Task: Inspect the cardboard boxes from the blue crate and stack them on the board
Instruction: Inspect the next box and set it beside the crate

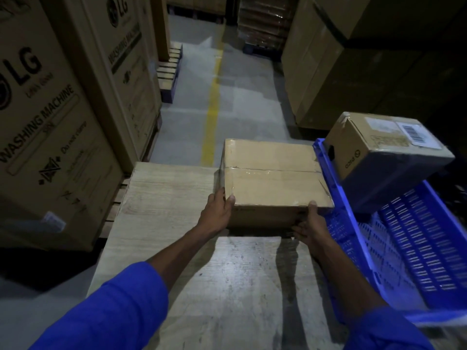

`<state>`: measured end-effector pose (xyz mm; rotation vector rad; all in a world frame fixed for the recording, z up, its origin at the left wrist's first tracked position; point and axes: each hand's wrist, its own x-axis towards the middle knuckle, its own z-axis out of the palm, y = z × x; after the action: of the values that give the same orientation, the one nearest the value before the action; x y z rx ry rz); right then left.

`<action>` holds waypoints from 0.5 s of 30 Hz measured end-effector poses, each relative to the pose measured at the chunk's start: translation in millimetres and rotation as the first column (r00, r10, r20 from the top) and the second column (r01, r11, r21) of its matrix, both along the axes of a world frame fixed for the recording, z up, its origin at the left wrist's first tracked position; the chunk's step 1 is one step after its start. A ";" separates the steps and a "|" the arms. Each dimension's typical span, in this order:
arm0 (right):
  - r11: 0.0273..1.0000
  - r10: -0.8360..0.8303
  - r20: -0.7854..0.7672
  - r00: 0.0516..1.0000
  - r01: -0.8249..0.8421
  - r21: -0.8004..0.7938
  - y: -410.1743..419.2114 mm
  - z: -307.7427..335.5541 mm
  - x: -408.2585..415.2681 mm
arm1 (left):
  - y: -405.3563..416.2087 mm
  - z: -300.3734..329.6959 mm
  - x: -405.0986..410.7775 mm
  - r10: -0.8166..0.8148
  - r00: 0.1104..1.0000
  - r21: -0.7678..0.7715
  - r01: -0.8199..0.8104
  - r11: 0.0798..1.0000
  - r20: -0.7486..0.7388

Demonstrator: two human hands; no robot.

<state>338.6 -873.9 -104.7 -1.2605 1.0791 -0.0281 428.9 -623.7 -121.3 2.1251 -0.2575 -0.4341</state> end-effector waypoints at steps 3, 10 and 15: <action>1.000 0.000 0.006 1.000 0.000 0.021 1.4 -2.6 -0.8 | 0.3 -2.5 -0.2 -0.004 1.000 -0.003 0.004 1.000 0.010; 0.999 0.007 0.001 1.000 -0.007 0.042 1.5 1.7 -0.6 | -1.1 -1.7 -1.6 -0.003 0.999 0.008 0.003 1.000 0.036; 0.999 -0.006 0.000 1.000 0.006 0.040 3.2 1.1 1.9 | 0.6 -6.5 1.7 -0.011 0.999 0.009 0.010 1.000 0.039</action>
<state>340.5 -870.7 -103.6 -1.2214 1.0783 -0.0114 430.6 -623.1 -127.9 2.1437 -0.2900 -0.4006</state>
